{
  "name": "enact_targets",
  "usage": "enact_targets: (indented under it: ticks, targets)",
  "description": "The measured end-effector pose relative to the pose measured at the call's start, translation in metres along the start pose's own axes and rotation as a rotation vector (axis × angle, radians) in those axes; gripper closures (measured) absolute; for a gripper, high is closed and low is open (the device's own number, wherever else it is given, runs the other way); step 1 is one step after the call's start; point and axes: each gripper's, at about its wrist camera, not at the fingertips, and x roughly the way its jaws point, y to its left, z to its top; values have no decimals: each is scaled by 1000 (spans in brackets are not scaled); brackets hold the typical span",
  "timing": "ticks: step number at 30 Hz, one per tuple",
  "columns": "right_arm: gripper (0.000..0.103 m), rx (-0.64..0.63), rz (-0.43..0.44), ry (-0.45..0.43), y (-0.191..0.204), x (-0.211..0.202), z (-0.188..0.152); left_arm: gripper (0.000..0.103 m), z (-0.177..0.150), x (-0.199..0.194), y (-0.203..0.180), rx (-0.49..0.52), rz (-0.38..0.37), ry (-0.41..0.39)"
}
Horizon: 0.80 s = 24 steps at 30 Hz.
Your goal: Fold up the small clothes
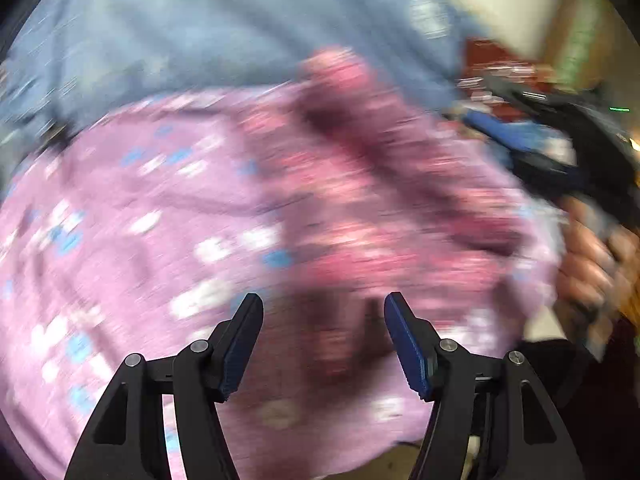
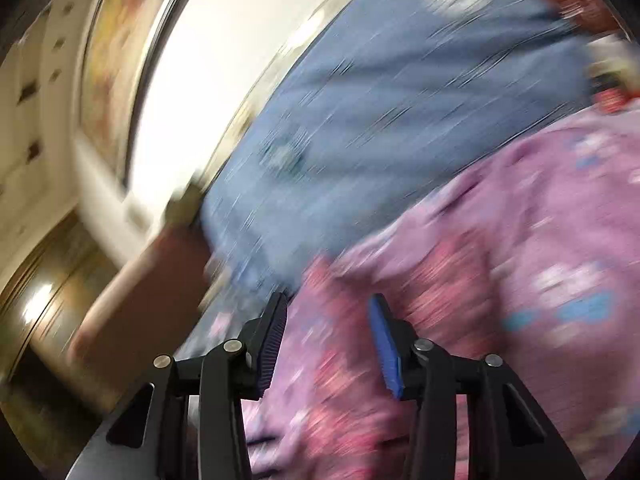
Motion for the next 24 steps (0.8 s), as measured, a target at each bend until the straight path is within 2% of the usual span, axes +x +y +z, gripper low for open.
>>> enact_targets:
  ticks: [1, 3, 5, 7, 9, 11, 13, 14, 15, 16, 20, 23, 24]
  targets:
    - [61, -24, -21, 53, 7, 15, -4, 42, -4, 2, 5, -30, 6, 17]
    - [67, -78, -134, 145, 16, 47, -13, 42, -8, 11, 5, -82, -11, 32]
    - [74, -64, -264, 157, 7, 60, -12, 41, -10, 23, -2, -75, -4, 46]
    - [75, 104, -373, 63, -28, 42, 0, 41, -11, 28, -7, -53, 26, 53]
    - [72, 310, -430, 6, -71, 14, 6, 40, -10, 35, -7, -48, 28, 54]
    - [71, 407, -427, -14, -93, -9, 2, 40, -12, 38, -8, -57, 23, 60]
    - [67, 448, -395, -83, -100, -42, -3, 41, -11, 30, -2, -60, 19, 48]
    - [60, 460, -374, -115, -101, -56, -5, 41, -8, 27, -4, -56, 14, 31]
    - [49, 475, -356, -136, -103, -68, -8, 41, -6, 23, -5, -53, 8, 16]
    - [45, 486, -341, -144, -104, -78, -11, 41, -6, 16, -5, -51, 2, 5]
    - [43, 485, -300, -68, -100, -77, -18, 40, -9, 7, -8, -73, -25, 2]
    - [43, 427, -336, 24, -87, -58, -31, 40, -14, 13, 5, -138, -83, 34]
    - [45, 390, -379, 53, -82, -50, -35, 40, -13, 15, 9, -154, -85, 45]
